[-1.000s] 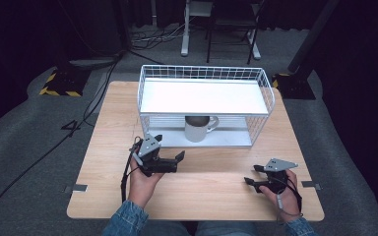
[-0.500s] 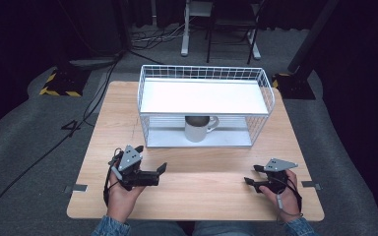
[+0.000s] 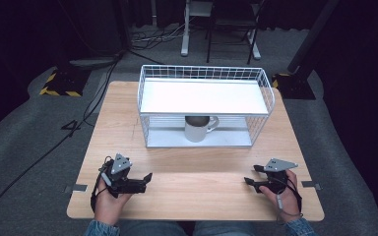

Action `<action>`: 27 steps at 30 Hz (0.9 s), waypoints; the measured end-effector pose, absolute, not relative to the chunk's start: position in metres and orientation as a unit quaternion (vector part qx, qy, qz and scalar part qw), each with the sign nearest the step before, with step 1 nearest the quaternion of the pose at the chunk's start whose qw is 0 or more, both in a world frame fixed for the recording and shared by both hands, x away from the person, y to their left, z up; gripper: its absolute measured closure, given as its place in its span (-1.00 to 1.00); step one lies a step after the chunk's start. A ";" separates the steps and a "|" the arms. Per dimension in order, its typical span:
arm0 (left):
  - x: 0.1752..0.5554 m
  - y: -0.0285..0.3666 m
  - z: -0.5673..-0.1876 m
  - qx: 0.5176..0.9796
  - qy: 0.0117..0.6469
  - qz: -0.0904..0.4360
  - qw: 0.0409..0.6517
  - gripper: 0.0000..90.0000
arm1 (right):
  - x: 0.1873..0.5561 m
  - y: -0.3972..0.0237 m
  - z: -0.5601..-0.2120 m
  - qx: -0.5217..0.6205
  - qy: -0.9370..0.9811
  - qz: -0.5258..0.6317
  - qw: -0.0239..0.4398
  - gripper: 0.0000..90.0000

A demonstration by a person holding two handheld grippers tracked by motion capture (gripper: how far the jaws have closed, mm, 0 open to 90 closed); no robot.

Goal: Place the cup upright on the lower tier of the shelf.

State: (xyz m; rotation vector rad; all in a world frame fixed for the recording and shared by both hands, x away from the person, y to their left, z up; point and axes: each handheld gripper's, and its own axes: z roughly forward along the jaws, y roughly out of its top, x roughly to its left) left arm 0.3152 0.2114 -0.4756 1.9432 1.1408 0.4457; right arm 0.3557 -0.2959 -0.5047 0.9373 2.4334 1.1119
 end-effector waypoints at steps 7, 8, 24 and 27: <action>0.315 0.227 -0.493 0.776 0.473 0.172 0.382 -1.00 | 0.356 -0.296 -0.505 0.327 0.848 0.388 0.152 -0.27; 0.315 0.229 -0.494 0.776 0.475 0.171 0.378 -1.00 | 0.356 -0.296 -0.505 0.327 0.848 0.388 0.152 -0.27; 0.315 0.237 -0.507 0.790 0.495 0.173 0.317 -1.00 | 0.356 -0.296 -0.505 0.328 0.848 0.387 0.152 -0.27; 0.314 0.235 -0.507 0.794 0.491 0.177 0.312 -1.00 | 0.356 -0.296 -0.505 0.328 0.848 0.387 0.153 -0.27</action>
